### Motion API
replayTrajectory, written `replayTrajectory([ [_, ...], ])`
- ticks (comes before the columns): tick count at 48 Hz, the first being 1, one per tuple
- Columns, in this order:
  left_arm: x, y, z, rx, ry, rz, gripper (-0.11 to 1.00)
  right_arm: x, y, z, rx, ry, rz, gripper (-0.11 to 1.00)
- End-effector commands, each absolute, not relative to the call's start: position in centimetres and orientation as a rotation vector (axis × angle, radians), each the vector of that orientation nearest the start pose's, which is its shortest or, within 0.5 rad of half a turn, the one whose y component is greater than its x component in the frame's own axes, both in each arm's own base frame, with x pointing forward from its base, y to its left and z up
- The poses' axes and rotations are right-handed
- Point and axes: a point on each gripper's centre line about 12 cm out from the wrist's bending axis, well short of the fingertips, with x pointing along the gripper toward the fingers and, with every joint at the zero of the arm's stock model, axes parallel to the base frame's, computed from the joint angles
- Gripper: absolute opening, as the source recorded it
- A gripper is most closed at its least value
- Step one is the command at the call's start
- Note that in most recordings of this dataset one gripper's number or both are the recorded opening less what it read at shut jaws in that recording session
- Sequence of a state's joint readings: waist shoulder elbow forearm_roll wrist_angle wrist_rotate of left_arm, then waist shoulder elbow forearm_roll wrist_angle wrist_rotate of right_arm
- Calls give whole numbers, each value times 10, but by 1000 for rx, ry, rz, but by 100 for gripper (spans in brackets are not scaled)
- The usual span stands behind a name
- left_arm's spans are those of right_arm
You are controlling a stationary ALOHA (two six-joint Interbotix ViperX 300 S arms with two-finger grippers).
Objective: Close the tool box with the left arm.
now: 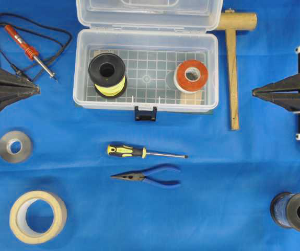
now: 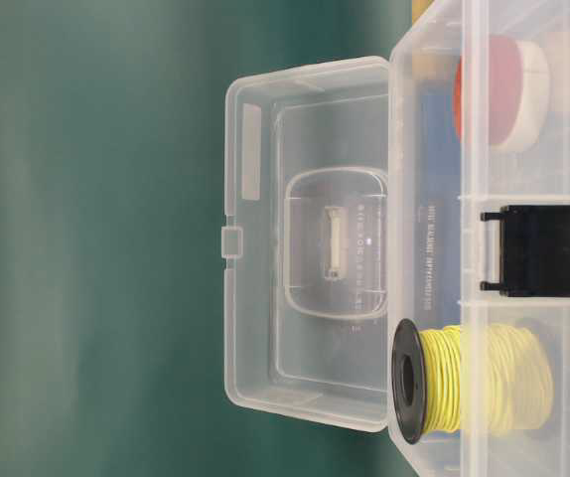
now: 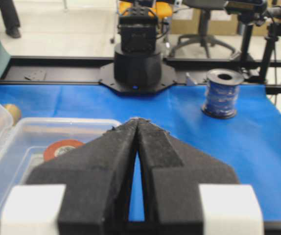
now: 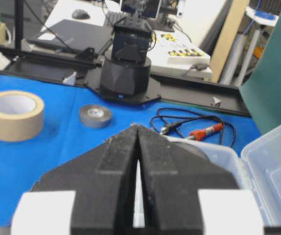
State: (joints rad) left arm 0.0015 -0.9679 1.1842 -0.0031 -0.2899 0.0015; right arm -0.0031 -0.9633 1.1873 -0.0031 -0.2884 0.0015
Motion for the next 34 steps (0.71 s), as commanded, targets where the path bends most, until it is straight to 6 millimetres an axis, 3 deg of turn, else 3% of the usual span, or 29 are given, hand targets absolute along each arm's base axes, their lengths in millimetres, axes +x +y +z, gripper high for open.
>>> replayTrajectory([
  [1, 203, 2, 304, -8, -98, 15, 0, 201, -6, 306, -18, -110, -29, 0],
  [15, 212, 13, 328, 45, -45, 64, 0, 204, -11, 304, -12, -52, -55, 0],
  [31, 234, 74, 361, 76, 164, 294, 1, 205, -12, 297, -11, -3, -58, 0],
  [34, 241, 86, 366, 103, 199, 325, 9, 205, -12, 296, -11, 3, -58, 0],
])
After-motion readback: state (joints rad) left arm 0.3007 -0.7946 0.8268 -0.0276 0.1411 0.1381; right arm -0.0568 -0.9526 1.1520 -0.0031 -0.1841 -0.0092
